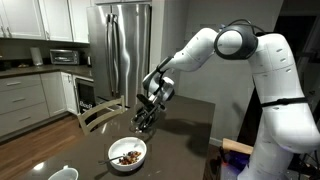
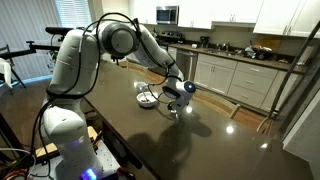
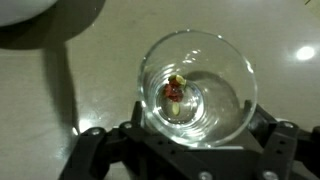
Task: Pour the contents of the glass cup into the bowl
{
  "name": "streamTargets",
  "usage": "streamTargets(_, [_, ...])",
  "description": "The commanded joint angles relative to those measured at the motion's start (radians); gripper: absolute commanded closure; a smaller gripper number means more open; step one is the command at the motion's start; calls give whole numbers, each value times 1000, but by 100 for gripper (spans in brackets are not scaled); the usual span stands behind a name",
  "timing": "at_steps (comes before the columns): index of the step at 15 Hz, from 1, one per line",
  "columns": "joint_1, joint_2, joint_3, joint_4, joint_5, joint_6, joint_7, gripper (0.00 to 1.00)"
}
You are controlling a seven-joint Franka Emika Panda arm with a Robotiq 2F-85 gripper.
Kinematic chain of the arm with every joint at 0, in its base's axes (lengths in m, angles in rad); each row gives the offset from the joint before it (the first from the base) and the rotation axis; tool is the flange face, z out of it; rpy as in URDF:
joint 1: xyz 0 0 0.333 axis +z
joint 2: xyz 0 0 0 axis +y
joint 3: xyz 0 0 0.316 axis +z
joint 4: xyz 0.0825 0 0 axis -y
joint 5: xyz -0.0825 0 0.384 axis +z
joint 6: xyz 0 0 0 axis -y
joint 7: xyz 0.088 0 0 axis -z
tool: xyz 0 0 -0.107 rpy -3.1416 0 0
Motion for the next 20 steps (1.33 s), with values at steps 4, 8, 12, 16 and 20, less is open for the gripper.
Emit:
streamTargets(4, [13, -22, -26, -14, -133, 8, 111, 0])
streamTargets(8, [15, -38, -30, -19, -190, 18, 144, 0])
streamTargets(12, [35, -58, -35, -36, -259, 95, 165, 0])
streamTargets(16, [66, -64, -45, -51, -358, 201, 206, 0])
streamTargets(20, [43, -32, -16, -25, -396, 238, 207, 0])
